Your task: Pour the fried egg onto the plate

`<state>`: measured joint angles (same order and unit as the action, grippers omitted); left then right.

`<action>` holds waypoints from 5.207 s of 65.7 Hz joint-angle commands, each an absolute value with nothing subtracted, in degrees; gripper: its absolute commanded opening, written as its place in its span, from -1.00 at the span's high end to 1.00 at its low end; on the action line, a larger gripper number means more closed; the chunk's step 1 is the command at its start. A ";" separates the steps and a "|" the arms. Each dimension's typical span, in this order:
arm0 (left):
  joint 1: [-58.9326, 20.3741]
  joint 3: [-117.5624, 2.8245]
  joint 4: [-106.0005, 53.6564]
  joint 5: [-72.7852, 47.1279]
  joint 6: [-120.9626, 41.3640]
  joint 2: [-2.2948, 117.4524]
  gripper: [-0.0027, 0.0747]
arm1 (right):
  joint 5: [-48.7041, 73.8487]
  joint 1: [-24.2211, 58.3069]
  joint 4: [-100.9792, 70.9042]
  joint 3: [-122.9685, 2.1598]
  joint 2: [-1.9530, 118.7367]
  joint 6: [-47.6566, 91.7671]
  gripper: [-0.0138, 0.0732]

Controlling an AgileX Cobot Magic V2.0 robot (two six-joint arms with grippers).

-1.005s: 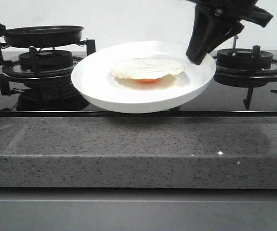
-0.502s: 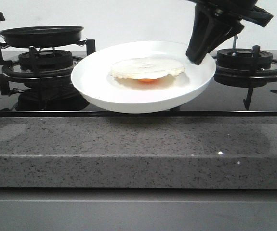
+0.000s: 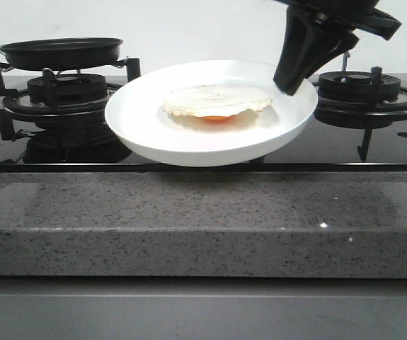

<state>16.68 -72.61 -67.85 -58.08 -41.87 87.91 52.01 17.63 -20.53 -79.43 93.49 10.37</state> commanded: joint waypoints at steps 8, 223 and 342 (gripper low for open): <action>12.60 -74.28 -51.21 -49.87 -32.74 76.67 0.98 | 49.98 17.47 -22.54 -80.94 90.67 10.54 0.84; -6.11 -28.33 -5.06 -14.61 -4.86 12.06 0.98 | 63.19 9.02 -23.23 -122.59 120.30 4.48 0.81; -6.11 -28.33 -5.06 -14.61 -4.86 12.06 0.98 | 63.52 9.02 6.77 -88.47 73.45 -3.29 0.81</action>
